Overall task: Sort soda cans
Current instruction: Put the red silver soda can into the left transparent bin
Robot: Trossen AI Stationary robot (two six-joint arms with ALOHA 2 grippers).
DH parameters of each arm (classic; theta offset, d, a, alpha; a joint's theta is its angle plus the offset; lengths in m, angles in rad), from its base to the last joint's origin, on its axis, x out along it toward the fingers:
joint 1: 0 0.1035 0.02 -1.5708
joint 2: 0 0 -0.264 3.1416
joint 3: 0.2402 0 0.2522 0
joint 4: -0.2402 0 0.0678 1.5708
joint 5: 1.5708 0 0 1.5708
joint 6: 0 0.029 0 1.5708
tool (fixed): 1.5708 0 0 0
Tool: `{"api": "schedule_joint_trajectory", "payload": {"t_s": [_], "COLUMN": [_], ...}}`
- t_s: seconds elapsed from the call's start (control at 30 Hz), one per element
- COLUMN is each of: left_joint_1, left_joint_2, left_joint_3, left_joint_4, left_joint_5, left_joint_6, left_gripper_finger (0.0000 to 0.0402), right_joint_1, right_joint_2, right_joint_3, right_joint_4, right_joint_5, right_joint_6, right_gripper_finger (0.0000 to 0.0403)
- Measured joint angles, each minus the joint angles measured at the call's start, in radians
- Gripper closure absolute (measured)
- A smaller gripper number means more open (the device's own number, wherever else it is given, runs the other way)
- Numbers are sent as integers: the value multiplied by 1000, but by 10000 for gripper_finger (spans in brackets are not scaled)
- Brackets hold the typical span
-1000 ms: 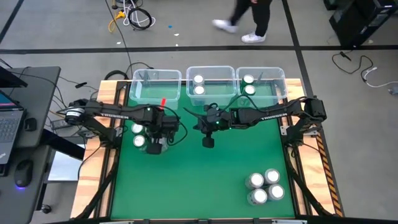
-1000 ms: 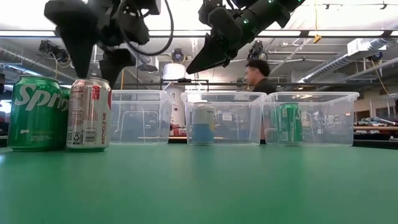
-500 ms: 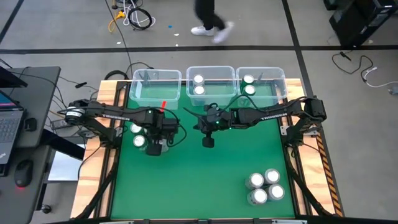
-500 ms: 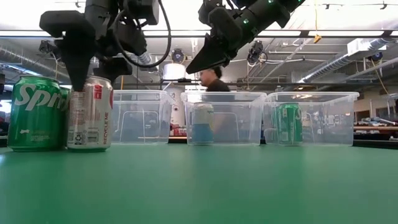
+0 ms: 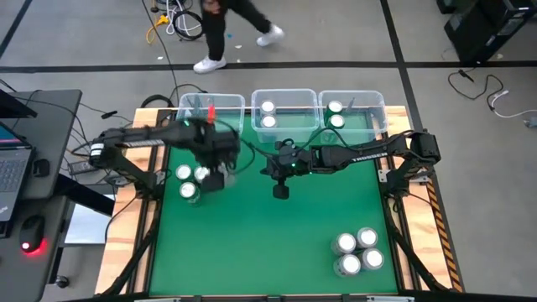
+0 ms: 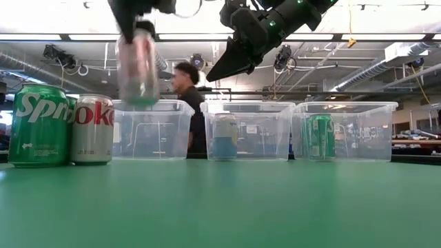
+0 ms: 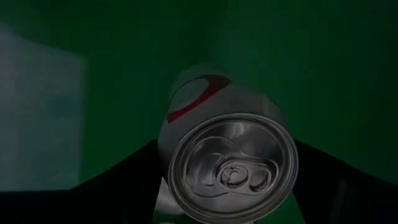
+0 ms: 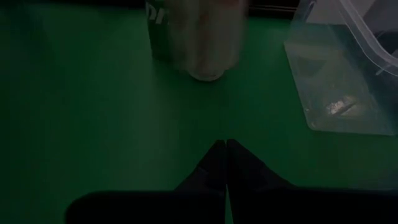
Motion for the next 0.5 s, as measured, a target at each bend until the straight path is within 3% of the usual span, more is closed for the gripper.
{"api": "schedule_joint_trajectory", "payload": {"t_s": [0.23,0.5], "left_joint_1": [213,560], "left_joint_2": [-2,0], "left_joint_3": [277,349], "left_joint_4": [-134,-130], "left_joint_5": [-92,5], "left_joint_6": [-178,-214], "left_gripper_finger": [111,111], "right_joint_1": [0,1], "right_joint_2": [0,0], "right_joint_3": [0,0], "right_joint_4": [-4,-16], "right_joint_5": [0,0], "right_joint_6": [0,-1], "right_gripper_finger": [403,403]}}
